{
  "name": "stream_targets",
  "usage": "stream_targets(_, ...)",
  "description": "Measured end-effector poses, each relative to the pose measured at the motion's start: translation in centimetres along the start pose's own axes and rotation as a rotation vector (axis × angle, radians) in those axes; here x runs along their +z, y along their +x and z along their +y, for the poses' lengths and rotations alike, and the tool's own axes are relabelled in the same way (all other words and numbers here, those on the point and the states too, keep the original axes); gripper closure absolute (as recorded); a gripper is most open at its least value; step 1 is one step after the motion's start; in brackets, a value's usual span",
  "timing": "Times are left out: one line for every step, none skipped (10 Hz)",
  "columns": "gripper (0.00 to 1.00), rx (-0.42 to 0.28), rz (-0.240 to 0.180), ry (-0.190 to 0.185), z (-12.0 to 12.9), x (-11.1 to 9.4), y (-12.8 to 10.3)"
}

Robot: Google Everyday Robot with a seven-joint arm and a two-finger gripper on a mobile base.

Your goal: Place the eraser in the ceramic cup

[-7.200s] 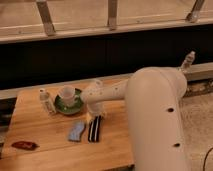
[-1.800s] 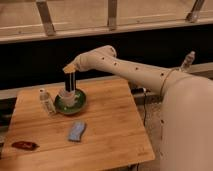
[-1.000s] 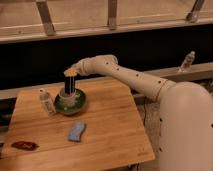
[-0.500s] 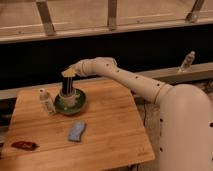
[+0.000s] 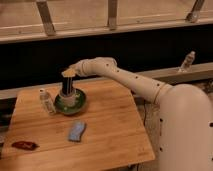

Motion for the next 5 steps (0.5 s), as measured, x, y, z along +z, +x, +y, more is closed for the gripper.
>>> stream_targets(0.52, 0.0, 0.0, 0.0, -0.01, -0.02, -0.01)
stream_targets(0.42, 0.0, 0.0, 0.0, -0.02, -0.02, 0.0)
stream_targets(0.3, 0.0, 0.0, 0.001, -0.05, -0.04, 0.01)
stream_targets(0.22, 0.0, 0.0, 0.001, -0.06, -0.05, 0.01)
stream_targets(0.2, 0.001, 0.0, 0.001, -0.07, -0.06, 0.03)
